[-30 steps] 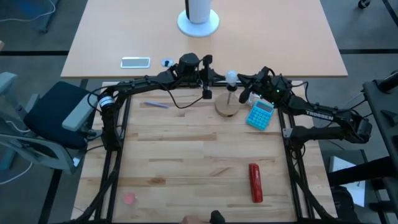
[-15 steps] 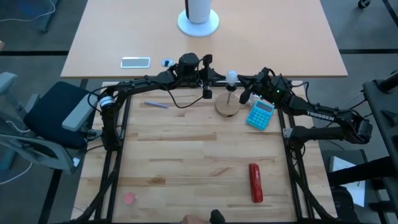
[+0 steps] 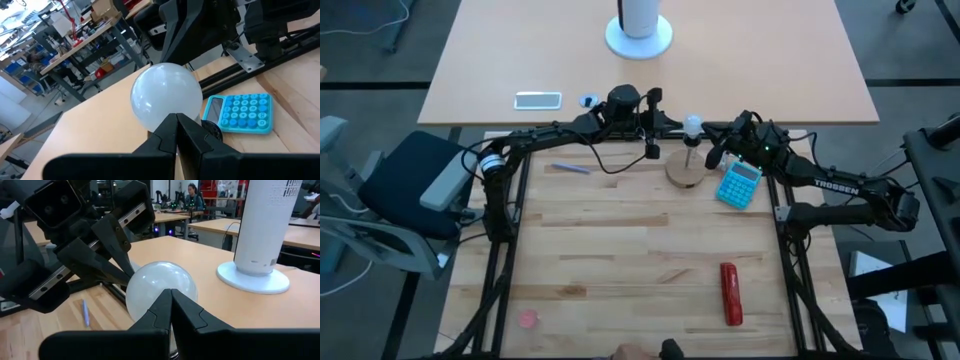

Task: Screw lightbulb
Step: Insert the lightbulb into the lamp

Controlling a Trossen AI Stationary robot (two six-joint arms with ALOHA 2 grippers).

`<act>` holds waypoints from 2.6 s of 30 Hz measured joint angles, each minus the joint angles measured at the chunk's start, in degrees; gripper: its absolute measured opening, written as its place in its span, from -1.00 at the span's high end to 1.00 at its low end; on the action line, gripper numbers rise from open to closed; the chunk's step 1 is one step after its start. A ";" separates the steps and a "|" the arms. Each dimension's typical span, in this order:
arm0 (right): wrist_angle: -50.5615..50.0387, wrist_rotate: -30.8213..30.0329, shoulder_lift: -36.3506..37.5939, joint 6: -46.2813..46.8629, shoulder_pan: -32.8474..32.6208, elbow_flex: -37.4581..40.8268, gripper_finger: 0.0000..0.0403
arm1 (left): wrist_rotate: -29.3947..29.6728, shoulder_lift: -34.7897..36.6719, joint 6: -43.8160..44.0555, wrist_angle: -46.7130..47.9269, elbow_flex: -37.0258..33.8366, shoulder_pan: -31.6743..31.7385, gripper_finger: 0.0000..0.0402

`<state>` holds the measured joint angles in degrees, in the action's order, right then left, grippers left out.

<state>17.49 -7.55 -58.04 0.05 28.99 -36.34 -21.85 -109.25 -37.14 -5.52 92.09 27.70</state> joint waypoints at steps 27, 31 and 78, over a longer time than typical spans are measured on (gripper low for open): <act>-0.10 0.70 -0.28 1.75 -1.51 0.22 0.99 | -0.22 -0.13 0.24 -2.47 0.00 1.20 1.00; 0.58 0.06 -0.28 0.93 -1.46 -0.07 0.99 | -0.24 0.01 0.61 -2.40 0.00 1.20 1.00; -5.17 -9.97 -2.08 -0.13 -1.27 -4.44 0.99 | 2.82 2.52 -0.51 2.56 -0.66 1.62 1.00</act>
<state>12.32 -17.52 -60.12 -0.08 27.73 -40.78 -19.03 -106.73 -37.65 -2.96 91.44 29.32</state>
